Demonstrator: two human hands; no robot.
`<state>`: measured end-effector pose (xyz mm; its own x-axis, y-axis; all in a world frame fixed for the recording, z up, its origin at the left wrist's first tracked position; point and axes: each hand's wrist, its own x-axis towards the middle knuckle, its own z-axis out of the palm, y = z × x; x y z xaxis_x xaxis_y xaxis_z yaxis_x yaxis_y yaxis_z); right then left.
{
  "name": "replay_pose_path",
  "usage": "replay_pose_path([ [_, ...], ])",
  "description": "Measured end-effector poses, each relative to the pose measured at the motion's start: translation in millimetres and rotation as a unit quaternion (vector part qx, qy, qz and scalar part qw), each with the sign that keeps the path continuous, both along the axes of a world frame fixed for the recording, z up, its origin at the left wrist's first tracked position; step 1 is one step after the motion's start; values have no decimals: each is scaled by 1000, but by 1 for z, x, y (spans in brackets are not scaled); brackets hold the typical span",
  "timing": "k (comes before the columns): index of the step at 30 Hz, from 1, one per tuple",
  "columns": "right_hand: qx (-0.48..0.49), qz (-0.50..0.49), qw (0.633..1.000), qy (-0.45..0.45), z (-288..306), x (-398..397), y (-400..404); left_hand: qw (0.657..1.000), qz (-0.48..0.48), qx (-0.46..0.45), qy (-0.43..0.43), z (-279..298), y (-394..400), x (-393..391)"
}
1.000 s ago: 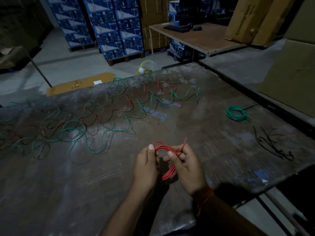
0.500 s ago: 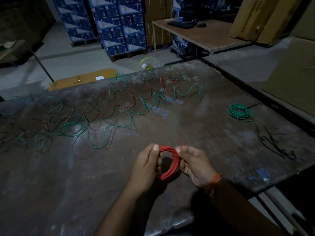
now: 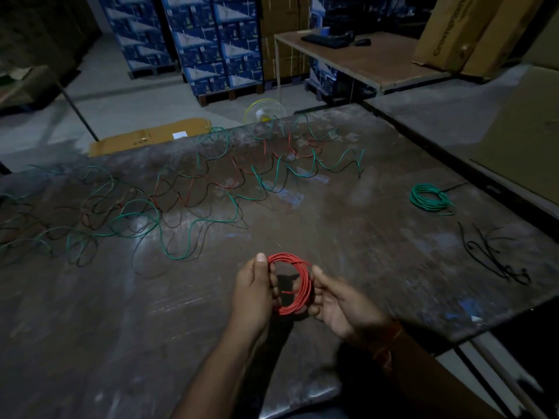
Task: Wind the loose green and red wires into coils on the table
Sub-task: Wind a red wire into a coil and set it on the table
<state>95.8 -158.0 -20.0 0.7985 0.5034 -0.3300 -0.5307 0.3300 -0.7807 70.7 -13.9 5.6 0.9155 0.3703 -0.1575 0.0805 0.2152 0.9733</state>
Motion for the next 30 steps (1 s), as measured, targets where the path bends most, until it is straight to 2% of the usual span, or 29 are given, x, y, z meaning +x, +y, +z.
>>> replay_pose_path([
  [4, 48, 10, 998, -30, -3, -9, 9, 1000, 19, 19, 9, -1, 0, 2],
  [6, 50, -26, 998, -11, -6, -12, 15, 999, 28, 19, 8, 0, 0, 4],
  [12, 146, -108, 981, 66, 2, -16, 20, 998, 37, 38, 20, -1, 0, 3],
  [15, 126, -111, 981, 96, 1, -13, 23, 999, 26, 11, 21, 8, -9, 0],
  [18, 84, -89, 988, 90, 1, -9, 25, 999, 48, -1, 20, 7, -10, 1],
  [22, 46, -70, 995, 49, 2, -9, 27, 996, 86, 5, 21, -12, 0, 7],
  [26, 43, -94, 995, 2, -2, -17, 38, 991, 115, 43, 42, -17, 4, 11],
  [28, 13, -80, 994, -73, -7, -19, 38, 990, 117, 63, 50, -19, 6, 11],
  [30, -61, -55, 981, -176, -15, -18, 35, 988, 123, 70, 55, -21, 10, 13],
])
